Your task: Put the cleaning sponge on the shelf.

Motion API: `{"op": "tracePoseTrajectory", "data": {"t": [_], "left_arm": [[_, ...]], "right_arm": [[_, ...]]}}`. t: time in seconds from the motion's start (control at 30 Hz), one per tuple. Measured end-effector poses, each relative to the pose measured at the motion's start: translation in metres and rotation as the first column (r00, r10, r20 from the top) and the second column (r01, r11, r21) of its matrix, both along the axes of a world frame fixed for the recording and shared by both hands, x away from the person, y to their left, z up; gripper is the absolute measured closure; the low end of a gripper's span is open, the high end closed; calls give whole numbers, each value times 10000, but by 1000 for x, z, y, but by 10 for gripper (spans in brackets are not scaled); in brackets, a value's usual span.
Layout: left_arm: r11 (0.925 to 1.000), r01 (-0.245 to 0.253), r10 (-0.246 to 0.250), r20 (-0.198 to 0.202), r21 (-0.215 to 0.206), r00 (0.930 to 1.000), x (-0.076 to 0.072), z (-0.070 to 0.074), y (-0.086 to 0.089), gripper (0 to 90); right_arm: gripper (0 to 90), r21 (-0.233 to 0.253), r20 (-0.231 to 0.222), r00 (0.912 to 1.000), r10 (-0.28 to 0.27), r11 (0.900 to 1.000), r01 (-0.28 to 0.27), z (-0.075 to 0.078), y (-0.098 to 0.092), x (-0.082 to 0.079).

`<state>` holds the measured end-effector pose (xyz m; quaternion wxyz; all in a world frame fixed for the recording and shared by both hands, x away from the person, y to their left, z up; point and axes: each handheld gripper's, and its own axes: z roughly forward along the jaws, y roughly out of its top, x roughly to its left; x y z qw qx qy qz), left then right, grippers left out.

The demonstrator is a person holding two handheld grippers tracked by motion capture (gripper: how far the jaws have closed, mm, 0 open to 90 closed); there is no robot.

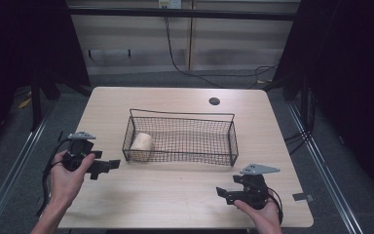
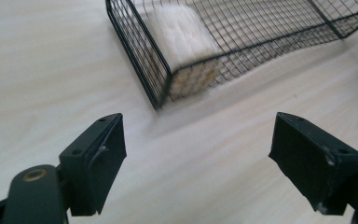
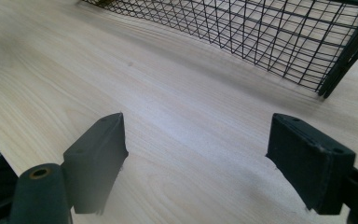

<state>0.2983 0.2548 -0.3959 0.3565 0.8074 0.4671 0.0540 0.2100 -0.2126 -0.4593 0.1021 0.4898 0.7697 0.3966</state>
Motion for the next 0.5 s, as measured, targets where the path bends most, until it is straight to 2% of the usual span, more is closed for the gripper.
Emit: {"op": "tracePoseTrajectory", "data": {"t": [0.07,0.13,0.17,0.27,0.33,0.43,0.5], "left_arm": [[9998,-100,96,258,155,9996,-9,-4,1,183],[9997,-206,209,336,-95,9992,-19,-11,3,183],[9998,-197,198,391,-28,9990,-23,-15,3,183],[10000,-58,59,277,-30,9996,-37,-25,6,183],[9996,-144,151,286,-250,9995,-44,-27,8,183],[9943,-12,48,334,-1064,9994,-54,-34,9,183],[9947,159,-128,317,-1020,9994,-59,-41,7,183]], "right_arm": [[190,12,-12,10000,-26,10000,26,-1,0,0],[190,31,-1,10000,-84,10000,84,-1,1,-1],[190,48,1,10000,-71,10000,71,-1,1,-2],[190,51,82,9999,-101,9999,101,-1,0,-2],[190,72,73,9998,-179,9998,178,-2,-1,-1],[190,142,24,9995,-315,9994,315,-4,-1,0],[190,31,4,9992,-407,9992,407,-6,0,0]]}}
